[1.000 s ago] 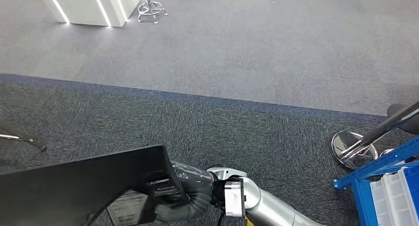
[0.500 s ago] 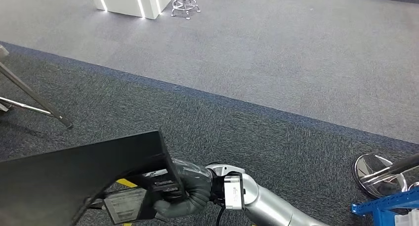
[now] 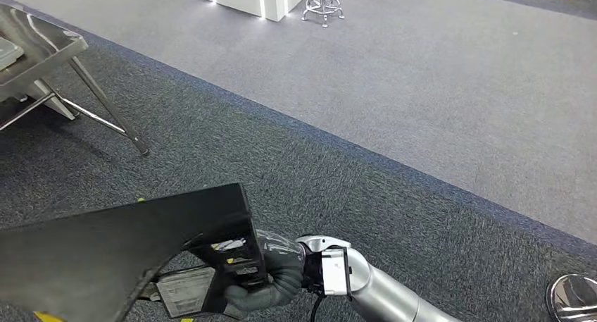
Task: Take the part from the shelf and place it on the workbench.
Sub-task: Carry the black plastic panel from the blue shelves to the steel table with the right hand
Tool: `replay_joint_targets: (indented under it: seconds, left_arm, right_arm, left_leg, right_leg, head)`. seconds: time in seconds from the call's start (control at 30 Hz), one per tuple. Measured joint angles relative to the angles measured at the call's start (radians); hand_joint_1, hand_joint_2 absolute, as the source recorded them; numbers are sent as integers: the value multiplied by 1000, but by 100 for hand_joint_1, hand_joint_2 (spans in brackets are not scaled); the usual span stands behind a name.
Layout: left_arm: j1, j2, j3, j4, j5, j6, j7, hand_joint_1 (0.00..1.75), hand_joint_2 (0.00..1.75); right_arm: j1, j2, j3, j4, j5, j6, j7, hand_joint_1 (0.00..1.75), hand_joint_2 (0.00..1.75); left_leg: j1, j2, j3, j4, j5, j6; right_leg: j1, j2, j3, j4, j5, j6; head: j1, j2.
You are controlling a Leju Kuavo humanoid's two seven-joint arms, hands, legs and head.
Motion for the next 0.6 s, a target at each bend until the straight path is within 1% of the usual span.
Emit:
replay_joint_targets:
  seconds: [0.03, 0.07, 0.1, 0.13, 0.17, 0.2, 0.23, 0.27, 0.3, 0.33, 0.37, 0.4, 0.43, 0.47, 0.5, 0.53, 0.57, 0.6]
  left_arm:
    - [2, 0, 0, 0, -2, -1, 2, 0, 0]
    - [4, 0, 1, 0, -2, -8, 6, 0, 0]
    - [5, 1, 1, 1, -2, -16, 9, 0, 0]
    - [5, 2, 1, 1, -3, -26, 13, 0, 0]
    - [3, 4, 1, 1, -3, -35, 15, 0, 0]
    - [0, 6, 1, 1, -2, -43, 14, 0, 0]
    - [-1, 8, 1, 1, -2, -51, 12, 0, 0]
    - [-1, 10, 1, 1, -2, -59, 10, 0, 0]
    - [1, 12, 1, 1, -4, -67, 9, 0, 0]
    - [4, 13, 1, 1, -6, -73, 8, 0, 0]
    - [6, 15, 1, 1, -9, -78, 8, 0, 0]
    - [6, 18, 1, 1, -13, -81, 8, 0, 0]
    - [4, 20, 1, 1, -15, -83, 8, 0, 0]
    - [2, 22, 1, 1, -18, -85, 7, 0, 0]
    - [0, 25, 1, 1, -20, -88, 7, 0, 0]
    - [0, 27, 0, 1, -22, -91, 6, 0, 0]
    - [2, 29, 0, 1, -23, -93, 5, 0, 0]
    - [3, 30, 0, 1, -23, -95, 4, 0, 0]
  right_arm:
    - [1, 4, -1, -4, 0, 1, 1, 161, 175]
    - [1, 10, -2, -7, 0, 2, 1, 161, 175]
    - [0, 15, -4, -12, -1, 5, 2, 161, 175]
    - [1, 19, -6, -16, -2, 7, 3, 161, 175]
    - [1, 22, -9, -19, -2, 10, 3, 161, 175]
    - [4, 23, -11, -21, -3, 13, 4, 161, 175]
    - [7, 23, -13, -22, -2, 16, 5, 161, 175]
    - [12, 23, -14, -22, 0, 18, 6, 161, 175]
    - [15, 23, -15, -22, 4, 20, 7, 161, 175]
    - [18, 23, -16, -22, 9, 21, 8, 161, 175]
    - [19, 23, -16, -23, 14, 22, 9, 161, 175]
    - [20, 24, -17, -23, 19, 22, 9, 161, 175]
    - [20, 24, -18, -24, 24, 22, 10, 161, 175]
    - [20, 25, -19, -25, 30, 22, 10, 161, 175]
    - [20, 25, -20, -25, 36, 22, 11, 161, 175]
    - [21, 26, -20, -25, 41, 24, 11, 161, 175]
    - [21, 27, -21, -25, 46, 25, 11, 161, 175]
    - [21, 29, -21, -26, 50, 26, 11, 161, 175]
  left_leg:
    - [2, -11, -3, -2, 1, -6]
    - [3, -6, -4, 0, 0, -12]
    - [3, 13, -9, 12, -8, -16]
    - [2, 40, -24, 43, -25, -21]
    - [2, 74, -48, 94, -49, -24]
    - [3, 96, -81, 159, -79, -27]
    - [5, 107, -114, 222, -103, -30]
    - [7, 112, -137, 263, -113, -32]
    - [8, 114, -141, 268, -105, -32]
    - [8, 117, -121, 230, -78, -31]
    - [7, 126, -87, 164, -43, -28]
    - [3, 146, -49, 92, -17, -21]
    - [-2, 163, -18, 35, 0, -14]
    - [-8, 175, -3, 4, 4, -7]
    - [-13, 178, 1, -7, 0, -1]
    - [-15, 168, 1, -10, 2, 4]
    - [-13, 158, 4, -15, 4, 9]
    - [-10, 148, 10, -22, 6, 14]
  right_leg:
    - [1, -11, 1, -2, 1, -6]
    - [1, -23, 5, -6, 2, -13]
    - [1, -35, 10, -12, 3, -19]
    - [0, -49, 16, -17, 3, -25]
    - [2, -64, 20, -20, 2, -30]
    - [4, -79, 22, -20, -1, -33]
    - [7, -94, 24, -20, -3, -35]
    - [8, -108, 25, -20, -6, -36]
    - [10, -121, 27, -20, -9, -36]
    - [11, -133, 30, -20, -12, -36]
    - [12, -144, 34, -20, -14, -35]
    - [14, -155, 39, -21, -18, -32]
    - [15, -164, 42, -21, -21, -28]
    - [16, -172, 45, -21, -23, -24]
    - [17, -181, 47, -22, -26, -19]
    - [16, -189, 50, -23, -28, -13]
    - [14, -194, 53, -22, -31, -7]
    - [13, -183, 53, -13, -39, -1]
  head:
    - [0, 0]
    - [0, 0]
    - [-1, 0]
    - [-2, 0]
    - [-3, 0]
    - [-4, 0]
    - [-4, 0]
    - [-4, 0]
    - [-4, 0]
    - [-4, 0]
    - [-4, 0]
    - [-4, 0]
    - [-4, 0]
    - [-4, 0]
    - [-3, 0]
    - [-3, 0]
    - [-4, 0]
    - [-3, 0]
